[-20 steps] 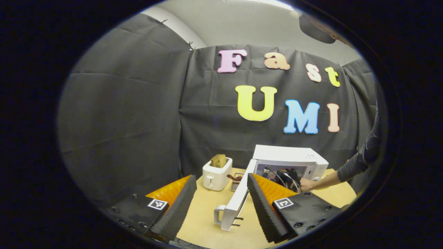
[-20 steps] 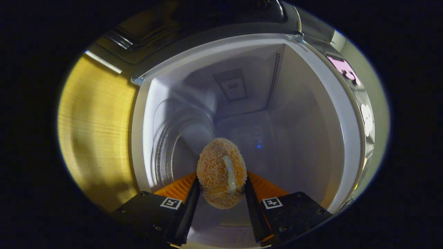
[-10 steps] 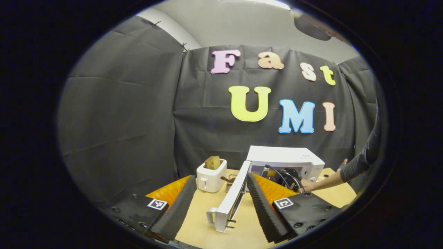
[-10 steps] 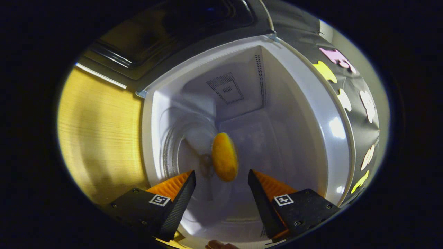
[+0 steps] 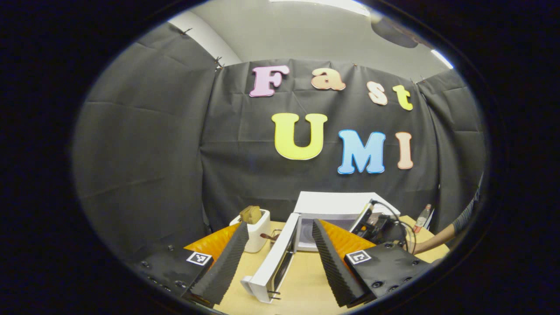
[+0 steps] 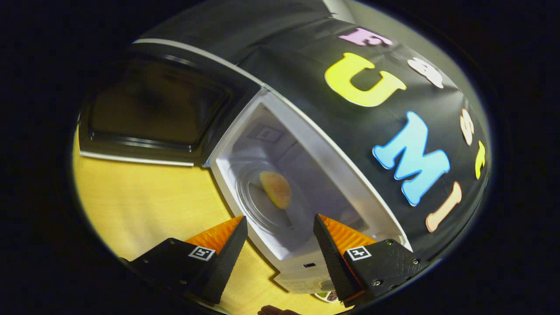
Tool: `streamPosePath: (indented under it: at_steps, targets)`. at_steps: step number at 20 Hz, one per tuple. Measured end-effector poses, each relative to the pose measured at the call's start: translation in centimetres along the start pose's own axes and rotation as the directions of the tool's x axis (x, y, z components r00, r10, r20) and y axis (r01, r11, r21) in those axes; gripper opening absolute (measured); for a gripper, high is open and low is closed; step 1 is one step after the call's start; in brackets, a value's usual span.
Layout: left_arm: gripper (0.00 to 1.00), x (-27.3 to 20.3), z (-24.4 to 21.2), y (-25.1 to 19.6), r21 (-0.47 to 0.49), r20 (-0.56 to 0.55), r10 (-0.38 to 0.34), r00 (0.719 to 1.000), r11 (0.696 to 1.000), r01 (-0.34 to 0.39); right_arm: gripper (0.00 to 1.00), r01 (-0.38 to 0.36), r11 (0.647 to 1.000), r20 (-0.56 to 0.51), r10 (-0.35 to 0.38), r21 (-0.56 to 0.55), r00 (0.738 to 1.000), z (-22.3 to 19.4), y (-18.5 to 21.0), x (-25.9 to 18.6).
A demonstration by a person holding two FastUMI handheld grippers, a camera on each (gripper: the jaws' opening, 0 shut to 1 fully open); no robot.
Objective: Open the microwave oven with the left hand, put the food in, and close the microwave oven.
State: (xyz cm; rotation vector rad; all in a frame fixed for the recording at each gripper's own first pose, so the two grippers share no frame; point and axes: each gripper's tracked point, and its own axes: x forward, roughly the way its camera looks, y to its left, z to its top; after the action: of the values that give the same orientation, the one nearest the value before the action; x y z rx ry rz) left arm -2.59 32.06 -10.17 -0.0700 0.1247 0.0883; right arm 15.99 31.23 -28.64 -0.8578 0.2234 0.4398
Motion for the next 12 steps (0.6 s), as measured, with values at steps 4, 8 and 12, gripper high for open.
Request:
streamPosePath:
  at_steps: [4, 8, 12]
  targets:
    - [0.94, 1.6, -0.1, -2.2, -0.007, 0.004, -0.055, 0.998, 0.998, 0.055, 0.93, 0.017, 0.984, 0.042, -0.024, 0.177, 0.999, 1.7, -3.2, -5.1]
    - [0.94, 3.1, -0.3, -5.1, -0.002, 0.0, -0.117, 0.993, 0.993, 0.117, 0.93, 0.061, 0.93, 0.047, -0.083, 0.362, 0.995, 2.8, -6.8, -9.7]
    - [0.94, 4.5, -0.3, -7.8, 0.014, 0.003, -0.176, 0.984, 0.984, 0.176, 0.93, 0.118, 0.881, 0.071, -0.168, 0.458, 0.983, 3.8, -10.6, -13.7]
